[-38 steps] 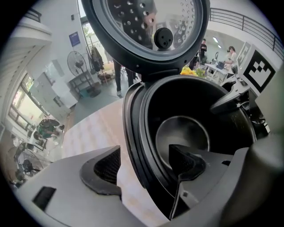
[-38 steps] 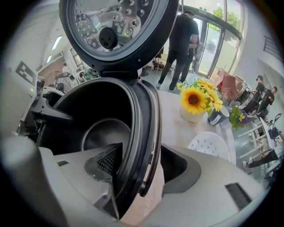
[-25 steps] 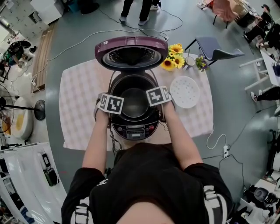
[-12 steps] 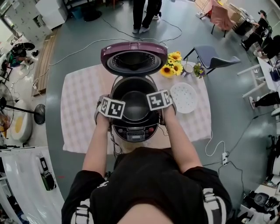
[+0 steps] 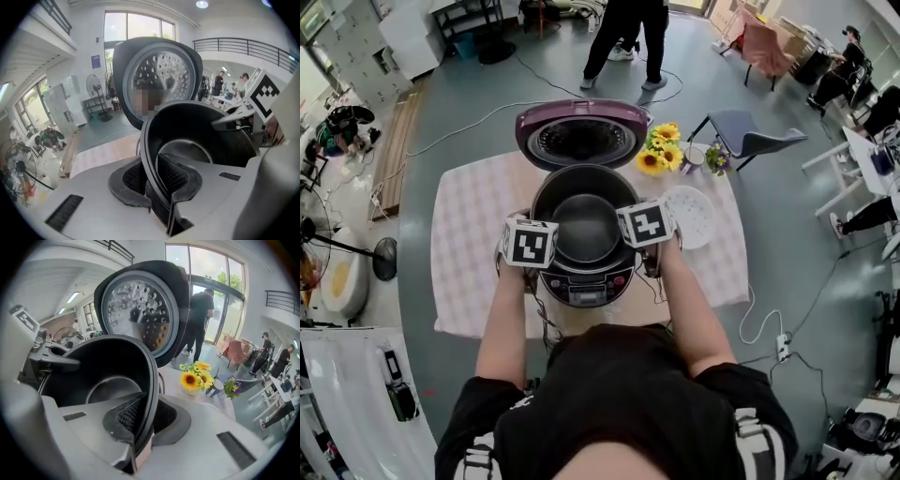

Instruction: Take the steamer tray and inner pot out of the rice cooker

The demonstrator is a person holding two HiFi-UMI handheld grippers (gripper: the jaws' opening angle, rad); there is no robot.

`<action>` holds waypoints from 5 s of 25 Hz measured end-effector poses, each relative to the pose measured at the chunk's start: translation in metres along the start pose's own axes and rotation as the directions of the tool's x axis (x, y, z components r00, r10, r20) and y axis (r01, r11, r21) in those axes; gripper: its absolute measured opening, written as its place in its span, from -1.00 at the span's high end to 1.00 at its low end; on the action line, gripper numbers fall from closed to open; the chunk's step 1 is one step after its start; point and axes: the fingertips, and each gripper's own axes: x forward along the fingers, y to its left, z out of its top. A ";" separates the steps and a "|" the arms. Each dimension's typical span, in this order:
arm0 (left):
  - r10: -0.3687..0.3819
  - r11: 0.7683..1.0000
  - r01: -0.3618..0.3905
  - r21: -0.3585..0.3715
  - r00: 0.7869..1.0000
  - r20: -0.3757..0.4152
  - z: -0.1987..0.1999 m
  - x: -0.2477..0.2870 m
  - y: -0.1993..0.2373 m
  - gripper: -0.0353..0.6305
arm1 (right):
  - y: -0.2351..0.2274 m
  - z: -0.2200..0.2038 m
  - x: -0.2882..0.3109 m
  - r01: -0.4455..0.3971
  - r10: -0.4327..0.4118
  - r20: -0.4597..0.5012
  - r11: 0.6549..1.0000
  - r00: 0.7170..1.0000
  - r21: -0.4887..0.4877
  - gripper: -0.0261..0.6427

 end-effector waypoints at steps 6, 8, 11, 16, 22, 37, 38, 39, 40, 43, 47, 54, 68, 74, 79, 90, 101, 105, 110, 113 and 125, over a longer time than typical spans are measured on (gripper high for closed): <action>-0.006 1.000 0.008 -0.018 0.997 0.083 0.017 -0.030 -0.013 0.73 | -0.008 0.013 -0.038 0.041 -0.039 0.101 0.999 0.994 -0.017 0.89; -0.011 1.000 0.013 -0.016 0.994 0.113 0.026 -0.039 -0.020 0.73 | -0.016 0.018 -0.054 0.071 -0.067 0.141 0.997 0.988 -0.025 0.89; -0.019 1.000 0.018 0.010 0.988 0.153 0.040 -0.049 -0.039 0.73 | -0.029 0.017 -0.076 0.088 -0.083 0.183 0.996 0.980 -0.020 0.89; -0.056 0.998 0.046 0.054 0.975 0.214 0.065 -0.057 -0.077 0.73 | -0.061 0.008 -0.112 0.145 -0.145 0.227 0.989 0.963 0.013 0.89; -0.125 0.988 0.098 0.120 0.960 0.252 0.088 -0.058 -0.133 0.73 | -0.103 -0.018 -0.154 0.204 -0.216 0.239 0.976 0.947 0.077 0.89; -0.293 0.938 0.241 0.251 0.935 0.198 0.123 -0.013 -0.308 0.71 | -0.245 -0.123 -0.212 0.307 -0.346 0.166 0.926 0.924 0.222 0.89; -0.303 0.933 0.250 0.260 0.935 0.186 0.122 -0.009 -0.318 0.71 | -0.252 -0.132 -0.213 0.311 -0.350 0.155 0.922 0.924 0.232 0.89; -0.312 0.928 0.260 0.268 0.934 0.174 0.121 -0.004 -0.329 0.71 | -0.258 -0.141 -0.213 0.315 -0.354 0.144 0.918 0.924 0.241 0.89; -0.321 0.923 0.270 0.275 0.933 0.161 0.120 0.001 -0.339 0.71 | -0.265 -0.149 -0.213 0.319 -0.358 0.133 0.915 0.924 0.249 0.89; -0.341 0.910 0.295 0.290 0.932 0.123 0.115 0.020 -0.368 0.71 | -0.288 -0.174 -0.212 0.329 -0.366 0.098 0.904 0.925 0.273 0.89; -0.374 0.892 0.341 0.295 0.925 0.061 0.102 0.040 -0.403 0.71 | -0.309 -0.212 -0.205 0.329 -0.358 0.043 0.893 0.933 0.307 0.89; -0.411 0.869 0.405 0.283 0.911 -0.043 0.074 0.085 -0.455 0.71 | -0.344 -0.274 -0.188 0.339 -0.340 -0.062 0.870 0.938 0.359 0.89; -0.426 0.853 0.464 0.237 0.883 -0.197 0.017 0.144 -0.503 0.70 | -0.370 -0.358 -0.140 0.305 -0.248 -0.184 0.849 0.951 0.432 0.89; -0.415 0.857 0.452 0.248 0.890 -0.188 0.007 0.167 -0.503 0.70 | -0.372 -0.371 -0.116 0.293 -0.235 -0.183 0.855 0.955 0.428 0.89; -0.400 0.867 0.449 0.214 0.885 -0.238 -0.005 0.176 -0.502 0.70 | -0.374 -0.377 -0.098 0.267 -0.210 -0.176 0.865 0.962 0.425 0.89; -0.402 0.861 0.444 0.248 0.893 -0.204 -0.018 0.180 -0.505 0.66 | -0.358 -0.400 -0.085 0.237 -0.161 -0.209 0.876 0.965 0.419 0.89; -0.405 0.865 0.404 0.299 0.912 -0.061 0.013 0.160 -0.491 0.48 | -0.369 -0.369 -0.106 0.252 -0.230 -0.102 0.900 0.968 0.356 0.66; -0.387 0.884 0.336 0.324 0.916 0.104 0.053 0.130 -0.479 0.48 | -0.380 -0.322 -0.143 0.308 -0.326 0.009 0.902 0.945 0.303 0.66; -0.343 0.928 0.230 0.292 0.832 0.436 0.129 0.069 -0.449 0.49 | -0.378 -0.227 -0.202 0.331 -0.404 0.312 0.907 0.860 0.261 0.66; -0.314 0.945 0.202 0.256 0.778 0.545 0.161 0.028 -0.426 0.54 | -0.361 -0.168 -0.243 0.311 -0.398 0.522 0.917 0.754 0.250 0.66; -0.094 0.995 0.037 0.091 0.631 0.770 0.188 -0.096 -0.301 0.88 | -0.265 -0.032 -0.310 0.161 -0.248 0.879 0.967 0.407 0.198 0.93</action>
